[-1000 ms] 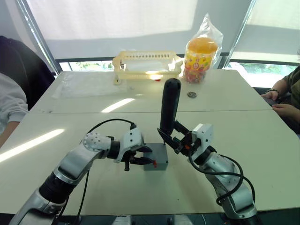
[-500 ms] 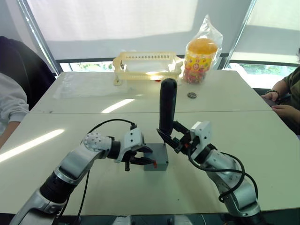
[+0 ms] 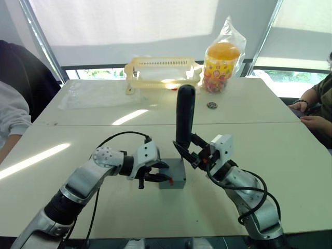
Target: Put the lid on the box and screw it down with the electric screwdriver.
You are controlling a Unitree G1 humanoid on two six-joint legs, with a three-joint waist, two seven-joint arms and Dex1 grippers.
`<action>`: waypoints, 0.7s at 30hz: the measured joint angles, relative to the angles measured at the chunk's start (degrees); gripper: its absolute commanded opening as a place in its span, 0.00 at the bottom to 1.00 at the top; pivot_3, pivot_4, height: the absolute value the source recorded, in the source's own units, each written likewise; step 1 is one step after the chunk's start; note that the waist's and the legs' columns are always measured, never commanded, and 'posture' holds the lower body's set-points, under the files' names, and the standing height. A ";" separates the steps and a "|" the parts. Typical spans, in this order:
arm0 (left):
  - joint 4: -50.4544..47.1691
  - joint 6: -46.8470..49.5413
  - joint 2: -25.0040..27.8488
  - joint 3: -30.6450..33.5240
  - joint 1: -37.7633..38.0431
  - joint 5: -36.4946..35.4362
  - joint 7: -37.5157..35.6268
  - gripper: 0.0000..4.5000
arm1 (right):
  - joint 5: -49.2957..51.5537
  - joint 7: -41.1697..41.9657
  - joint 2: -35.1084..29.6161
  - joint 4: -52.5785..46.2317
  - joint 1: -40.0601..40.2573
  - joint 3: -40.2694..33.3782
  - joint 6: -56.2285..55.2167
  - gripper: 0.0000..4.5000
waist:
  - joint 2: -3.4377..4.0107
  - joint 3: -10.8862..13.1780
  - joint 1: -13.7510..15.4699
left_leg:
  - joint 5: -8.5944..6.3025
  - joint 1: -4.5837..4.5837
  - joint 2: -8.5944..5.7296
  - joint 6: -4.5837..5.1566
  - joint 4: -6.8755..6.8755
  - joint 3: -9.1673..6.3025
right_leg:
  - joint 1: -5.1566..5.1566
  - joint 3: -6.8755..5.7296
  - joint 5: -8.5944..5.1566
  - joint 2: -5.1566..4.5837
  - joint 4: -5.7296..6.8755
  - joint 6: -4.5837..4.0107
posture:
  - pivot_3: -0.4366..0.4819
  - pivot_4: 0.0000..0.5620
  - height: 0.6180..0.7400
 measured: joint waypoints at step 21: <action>0.03 0.04 0.03 -0.04 0.00 0.01 0.21 0.40 | -0.49 -1.04 0.51 2.28 1.43 0.08 -4.97 0.39 | -0.09 -0.15 0.02 | 0.00 0.01 0.07 0.00 -0.24 -0.07 | 0.12 0.01 0.04 -0.02 -0.52 -0.07 | 0.48 0.27 1.00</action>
